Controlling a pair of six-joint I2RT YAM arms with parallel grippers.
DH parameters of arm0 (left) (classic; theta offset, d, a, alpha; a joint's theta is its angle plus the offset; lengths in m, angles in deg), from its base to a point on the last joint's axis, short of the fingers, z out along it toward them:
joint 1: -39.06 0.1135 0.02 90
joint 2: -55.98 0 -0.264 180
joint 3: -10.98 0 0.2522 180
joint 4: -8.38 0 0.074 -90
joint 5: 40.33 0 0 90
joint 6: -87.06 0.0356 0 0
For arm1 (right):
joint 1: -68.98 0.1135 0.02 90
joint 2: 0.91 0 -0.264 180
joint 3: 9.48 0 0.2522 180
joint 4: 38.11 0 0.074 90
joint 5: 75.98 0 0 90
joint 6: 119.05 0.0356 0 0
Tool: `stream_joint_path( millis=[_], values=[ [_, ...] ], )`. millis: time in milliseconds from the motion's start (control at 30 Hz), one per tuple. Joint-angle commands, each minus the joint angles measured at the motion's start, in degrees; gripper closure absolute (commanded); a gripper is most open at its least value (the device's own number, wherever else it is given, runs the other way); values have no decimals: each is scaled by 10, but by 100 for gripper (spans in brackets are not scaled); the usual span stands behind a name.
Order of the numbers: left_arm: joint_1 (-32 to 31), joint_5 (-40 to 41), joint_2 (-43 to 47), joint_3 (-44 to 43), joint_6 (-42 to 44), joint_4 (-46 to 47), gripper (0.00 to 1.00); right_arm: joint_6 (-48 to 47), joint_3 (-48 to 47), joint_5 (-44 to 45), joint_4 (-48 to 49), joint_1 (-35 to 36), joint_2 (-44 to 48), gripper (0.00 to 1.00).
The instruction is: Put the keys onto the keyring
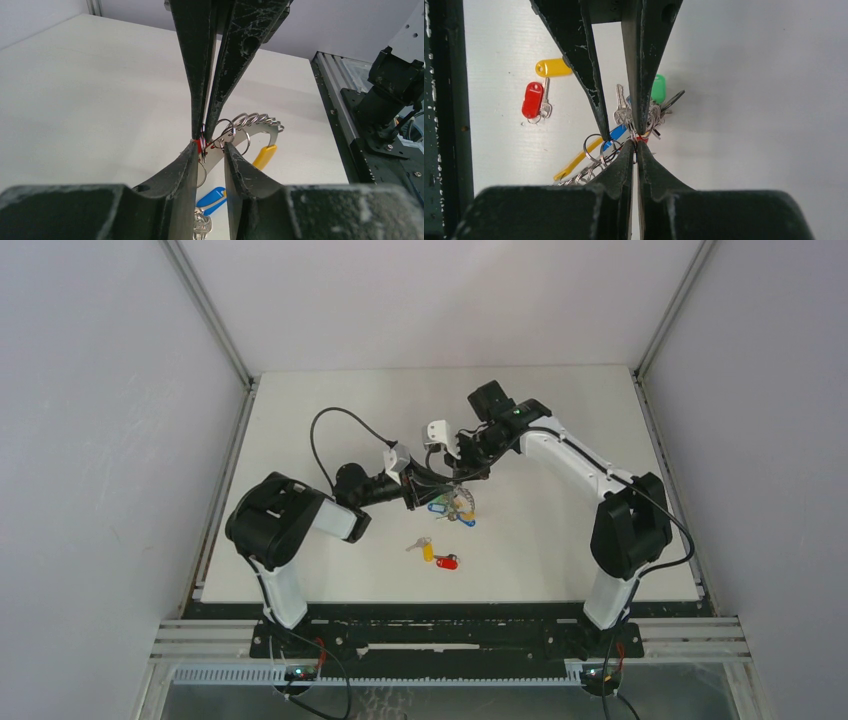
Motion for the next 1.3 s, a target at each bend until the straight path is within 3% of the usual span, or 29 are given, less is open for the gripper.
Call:
stream_joint_path(
  millis=[0,1000,1267],
  values=[
    [1,5,4,-7,26,27,70,2,-46,55,-39,21,-9,100],
    [-3,-39,-23,-32,4,27,82,-16,-81,82,-70,58,-22,100],
    [-5,-46,-15,-34,0,27,100,-14,-82,87,-69,63,-24,100]
  ],
)
